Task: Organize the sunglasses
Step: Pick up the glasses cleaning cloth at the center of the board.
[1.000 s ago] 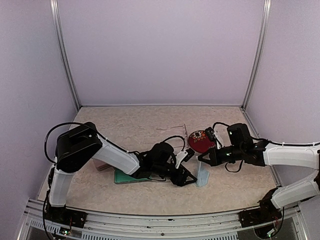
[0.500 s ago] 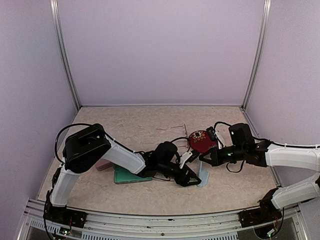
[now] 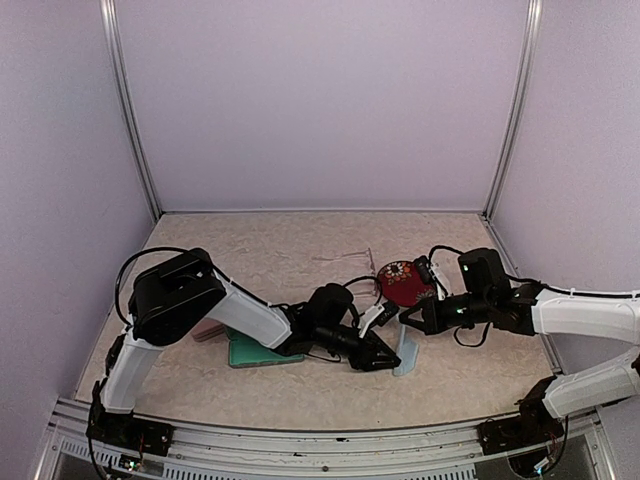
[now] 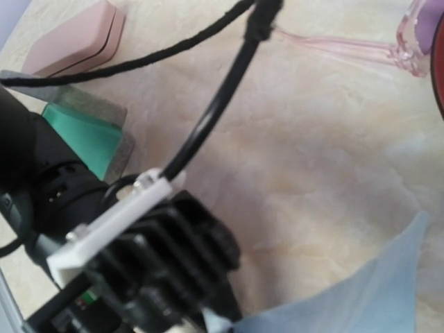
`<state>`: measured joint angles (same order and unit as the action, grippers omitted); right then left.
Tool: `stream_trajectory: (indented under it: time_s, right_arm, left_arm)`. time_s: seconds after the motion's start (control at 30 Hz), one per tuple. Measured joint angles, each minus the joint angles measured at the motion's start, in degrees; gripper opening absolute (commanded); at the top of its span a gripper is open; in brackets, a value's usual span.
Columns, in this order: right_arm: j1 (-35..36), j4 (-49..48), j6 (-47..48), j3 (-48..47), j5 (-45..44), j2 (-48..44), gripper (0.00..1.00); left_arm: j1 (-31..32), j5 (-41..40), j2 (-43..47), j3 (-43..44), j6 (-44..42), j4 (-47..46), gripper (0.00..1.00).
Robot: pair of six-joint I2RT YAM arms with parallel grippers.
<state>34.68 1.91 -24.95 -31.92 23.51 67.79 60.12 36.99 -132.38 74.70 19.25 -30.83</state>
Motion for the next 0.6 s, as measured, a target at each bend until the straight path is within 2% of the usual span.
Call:
stream_trajectory:
  time_s: [0.43,0.6]
  right_arm:
    - [-0.3,0.2,0.2,0.0,0.0,0.0,0.00]
    - [-0.3,0.3,0.3,0.0,0.0,0.0,0.00]
  left_arm:
    - [-0.1,1.3,0.0,-2.3,1.6,-3.4,0.01]
    - [-0.1,0.1,0.7,-4.0,1.6,-4.8,0.00]
